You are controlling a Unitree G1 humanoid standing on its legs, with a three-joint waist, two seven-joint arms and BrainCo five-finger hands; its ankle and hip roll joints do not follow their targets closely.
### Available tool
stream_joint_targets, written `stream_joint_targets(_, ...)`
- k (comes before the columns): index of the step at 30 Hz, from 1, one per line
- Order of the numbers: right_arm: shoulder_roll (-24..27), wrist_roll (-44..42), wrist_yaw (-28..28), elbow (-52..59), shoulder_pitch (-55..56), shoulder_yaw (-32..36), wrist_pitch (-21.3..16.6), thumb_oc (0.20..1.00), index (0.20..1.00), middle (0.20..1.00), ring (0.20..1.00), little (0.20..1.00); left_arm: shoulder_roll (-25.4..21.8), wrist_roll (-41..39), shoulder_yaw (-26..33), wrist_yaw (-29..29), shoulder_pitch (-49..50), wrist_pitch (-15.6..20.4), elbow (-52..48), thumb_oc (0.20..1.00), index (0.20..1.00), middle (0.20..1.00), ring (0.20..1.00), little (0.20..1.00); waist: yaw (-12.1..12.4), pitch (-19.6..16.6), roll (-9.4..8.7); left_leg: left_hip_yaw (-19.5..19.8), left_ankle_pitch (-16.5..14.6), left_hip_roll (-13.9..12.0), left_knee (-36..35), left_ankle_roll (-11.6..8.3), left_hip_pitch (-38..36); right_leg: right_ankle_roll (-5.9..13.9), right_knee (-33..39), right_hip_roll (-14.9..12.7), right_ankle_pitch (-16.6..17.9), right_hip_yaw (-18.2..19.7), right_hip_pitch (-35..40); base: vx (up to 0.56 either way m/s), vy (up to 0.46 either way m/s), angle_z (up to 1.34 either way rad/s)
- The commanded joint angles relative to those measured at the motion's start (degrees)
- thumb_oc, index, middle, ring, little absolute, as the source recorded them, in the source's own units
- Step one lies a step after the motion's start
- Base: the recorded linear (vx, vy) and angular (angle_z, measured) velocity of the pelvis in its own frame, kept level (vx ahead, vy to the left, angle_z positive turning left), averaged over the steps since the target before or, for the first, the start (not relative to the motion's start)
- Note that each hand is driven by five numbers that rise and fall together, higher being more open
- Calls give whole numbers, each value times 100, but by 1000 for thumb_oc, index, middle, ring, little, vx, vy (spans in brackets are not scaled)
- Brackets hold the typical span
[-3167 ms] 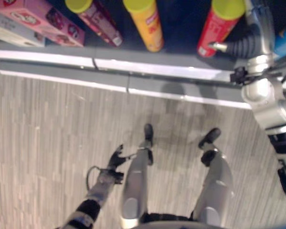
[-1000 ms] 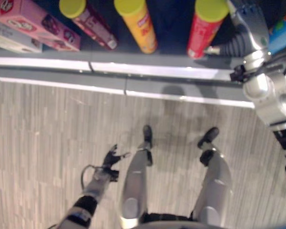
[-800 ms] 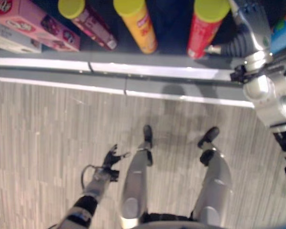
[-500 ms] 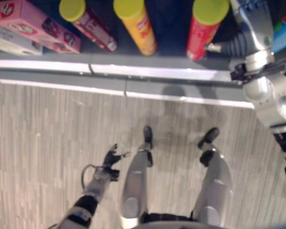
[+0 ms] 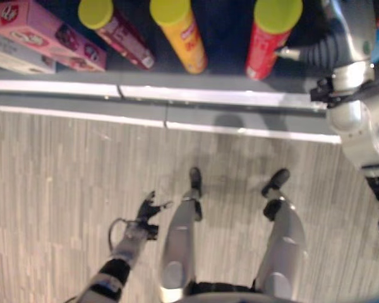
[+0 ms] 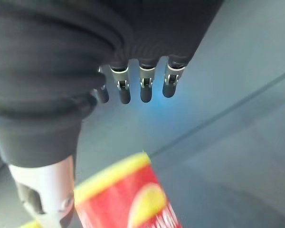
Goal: Put the goods on the table back onto the shelves and tidy them up.
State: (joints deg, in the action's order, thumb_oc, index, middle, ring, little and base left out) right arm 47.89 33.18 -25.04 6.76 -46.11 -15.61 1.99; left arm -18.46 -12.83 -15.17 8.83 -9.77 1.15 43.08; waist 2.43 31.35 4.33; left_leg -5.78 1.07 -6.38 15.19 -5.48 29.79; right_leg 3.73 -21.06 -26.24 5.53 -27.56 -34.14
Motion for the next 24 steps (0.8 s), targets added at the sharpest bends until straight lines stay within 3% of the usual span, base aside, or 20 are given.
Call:
stream_joint_targets(1, 152, -94, -233, 866, 600, 579, -300, 1000, 1000, 1000, 1000, 1000, -112, -76, 11, 118, 158, 64, 177, 1000, 1000, 1000, 1000, 1000, -49, -392, -122, -2, 109, -358, -872, -488, -252, 1003, -145, -367, -33, 481, 295, 58, 18, 0)
stream_joint_targets(5, -39, -601, -24, 980, 1158, 689, -539, 1000, 1000, 1000, 1000, 1000, -77, -67, 65, 64, 261, 76, 215, 1000, 1000, 1000, 1000, 1000, -62, -512, -234, -18, 146, -368, -1014, -501, -472, 1017, 80, -298, 37, 407, 590, 42, 12, -2)
stream_joint_targets(13, -220, -730, 212, 872, 2262, 996, -557, 1000, 1000, 1000, 1000, 1000, -35, -26, 168, 25, 443, 62, 123, 1000, 1000, 1000, 1000, 1000, -123, -667, -377, -58, 180, -404, -1145, -523, -767, 1019, 332, -210, 67, 332, 975, 5, 7, -1)
stream_joint_targets(14, -237, -715, 241, 869, 2414, 1054, -559, 1000, 1000, 1000, 1000, 1000, -34, 1, 176, 15, 470, 63, 110, 1000, 1000, 1000, 1000, 1000, -137, -687, -413, -94, 296, -382, -1154, -484, -751, 950, 430, -234, 194, 244, 1014, 41, 5, -2)
stream_joint_targets(15, -274, -741, 241, 869, 2557, 1110, -576, 1000, 1000, 1000, 1000, 1000, -42, 7, 180, 23, 531, 66, 91, 1000, 1000, 1000, 1000, 1000, -147, -753, -418, -80, 203, -430, -1207, -536, -876, 1031, 476, -183, 106, 275, 1144, -2, 25, -5)
stream_joint_targets(16, -294, -776, 276, 866, 2702, 1163, -594, 1000, 1000, 1000, 1000, 1000, -48, 25, 195, 8, 580, 68, 64, 1000, 1000, 1000, 1000, 1000, -170, -798, -454, -124, 308, -408, -1250, -497, -897, 965, 587, -189, 212, 204, 1188, 79, 14, -8)
stream_joint_targets(19, -411, -1022, 595, 845, 3245, 1243, -664, 1000, 1000, 1000, 1000, 1000, -92, 122, 272, -79, 716, 49, 55, 1000, 1000, 1000, 1000, 1000, -223, -1008, -499, -226, 353, -436, -1465, -510, -1208, 991, 870, -97, 267, 120, 1526, 87, 27, -13)
stream_joint_targets(24, -871, -2177, 1425, 694, 4217, 1219, -888, 1000, 1000, 1000, 1000, 1000, -103, 239, 402, -248, 919, 31, -20, 1000, 1000, 1000, 1000, 1000, -335, -1396, -564, -422, 407, -432, -1845, -513, -1750, 1023, 1229, 21, 317, 26, 2033, 109, 33, -14)
